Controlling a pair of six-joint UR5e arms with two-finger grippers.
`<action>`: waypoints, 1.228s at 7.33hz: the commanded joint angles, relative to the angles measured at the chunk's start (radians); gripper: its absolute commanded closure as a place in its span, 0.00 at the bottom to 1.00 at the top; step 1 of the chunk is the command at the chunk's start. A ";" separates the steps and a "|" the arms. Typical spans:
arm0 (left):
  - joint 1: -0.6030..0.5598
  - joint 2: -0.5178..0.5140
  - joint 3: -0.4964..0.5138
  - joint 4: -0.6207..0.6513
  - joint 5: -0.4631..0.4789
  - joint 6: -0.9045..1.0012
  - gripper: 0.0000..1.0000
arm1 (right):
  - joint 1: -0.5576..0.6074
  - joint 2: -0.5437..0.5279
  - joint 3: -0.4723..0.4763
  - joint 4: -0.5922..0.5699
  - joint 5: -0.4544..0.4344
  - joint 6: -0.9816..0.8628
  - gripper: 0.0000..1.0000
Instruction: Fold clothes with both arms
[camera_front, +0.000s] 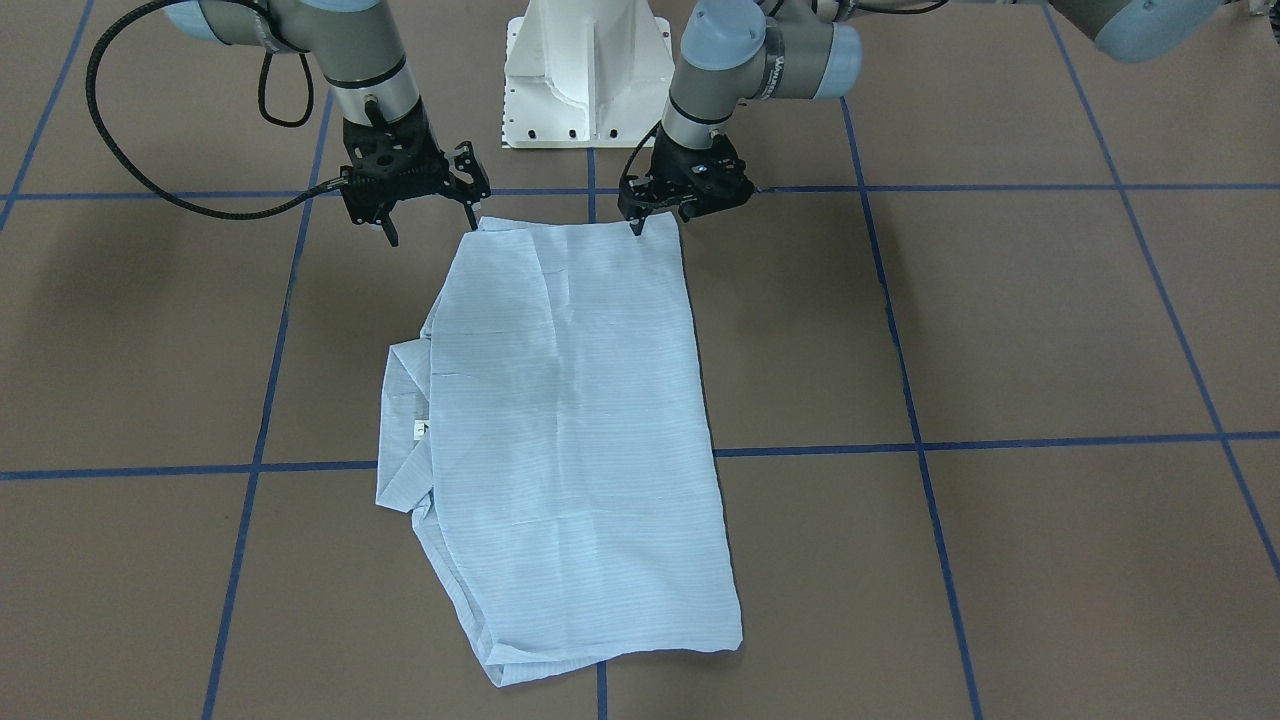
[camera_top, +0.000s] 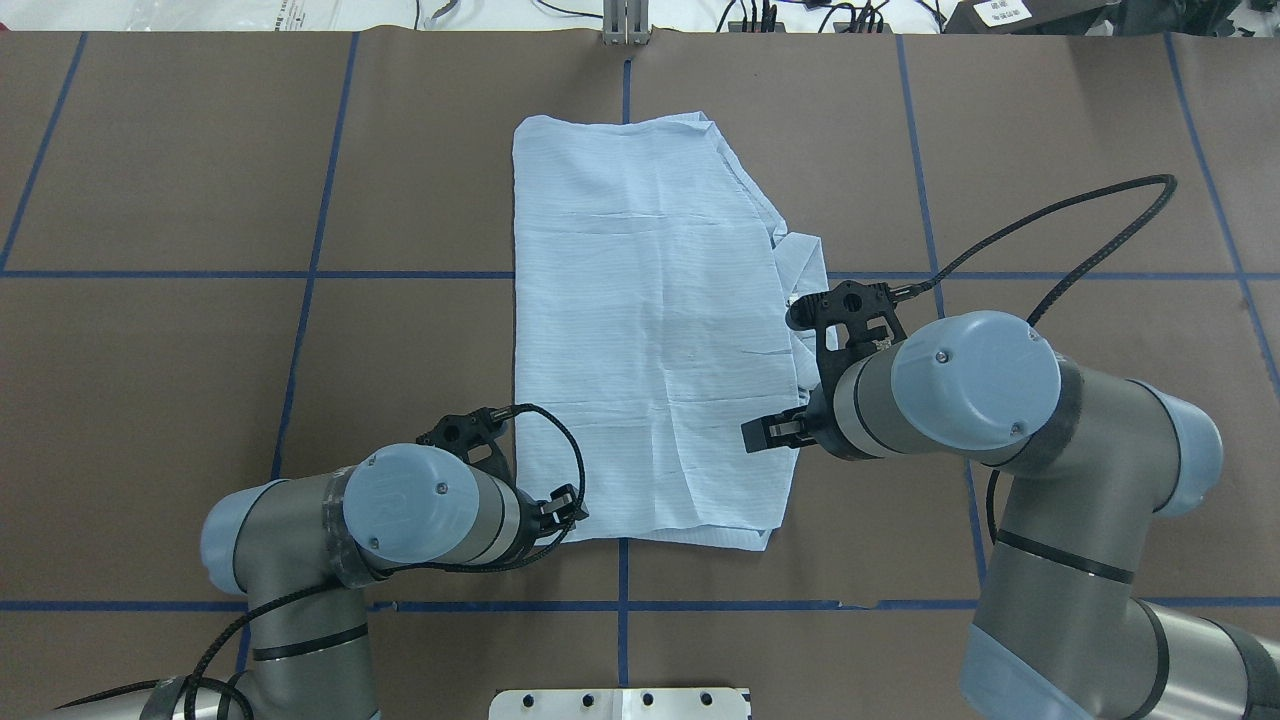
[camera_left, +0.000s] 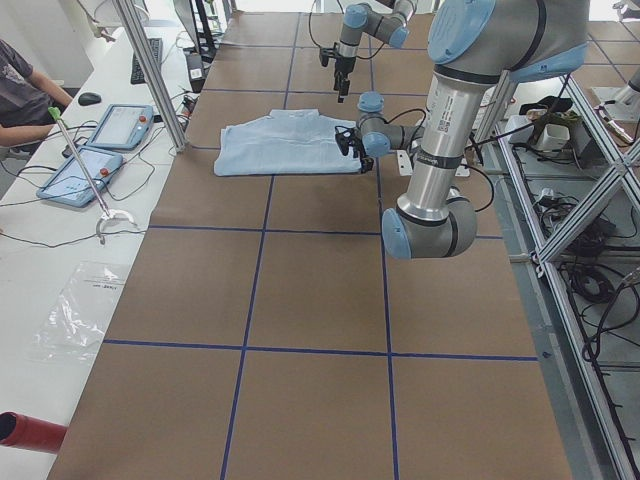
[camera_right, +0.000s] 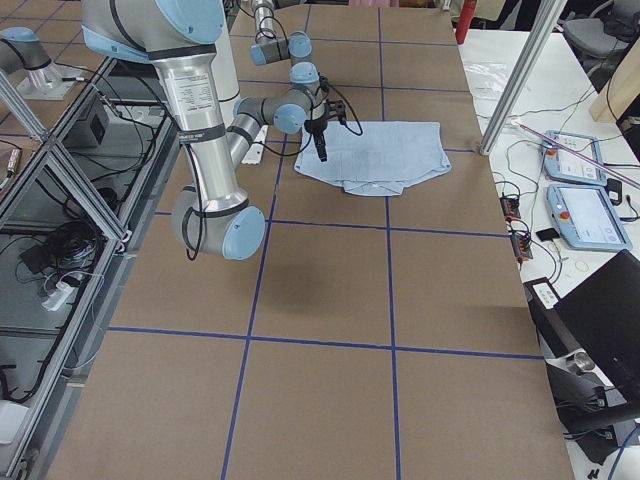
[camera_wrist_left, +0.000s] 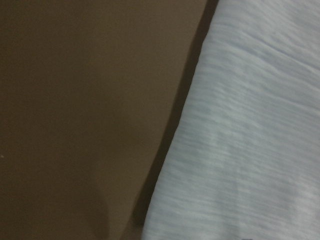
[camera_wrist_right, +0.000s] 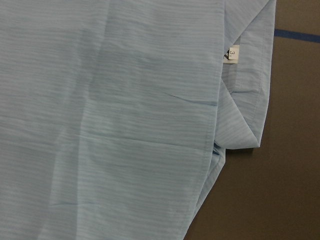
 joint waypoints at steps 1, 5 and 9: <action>0.000 -0.004 0.006 0.000 0.010 0.000 0.37 | 0.000 -0.001 0.000 0.000 -0.001 0.000 0.00; -0.007 -0.003 0.003 0.002 0.010 0.000 0.85 | 0.000 -0.004 0.000 0.000 -0.001 0.000 0.00; -0.040 -0.009 -0.065 0.032 0.002 0.002 1.00 | -0.005 -0.004 -0.003 -0.002 0.000 0.044 0.00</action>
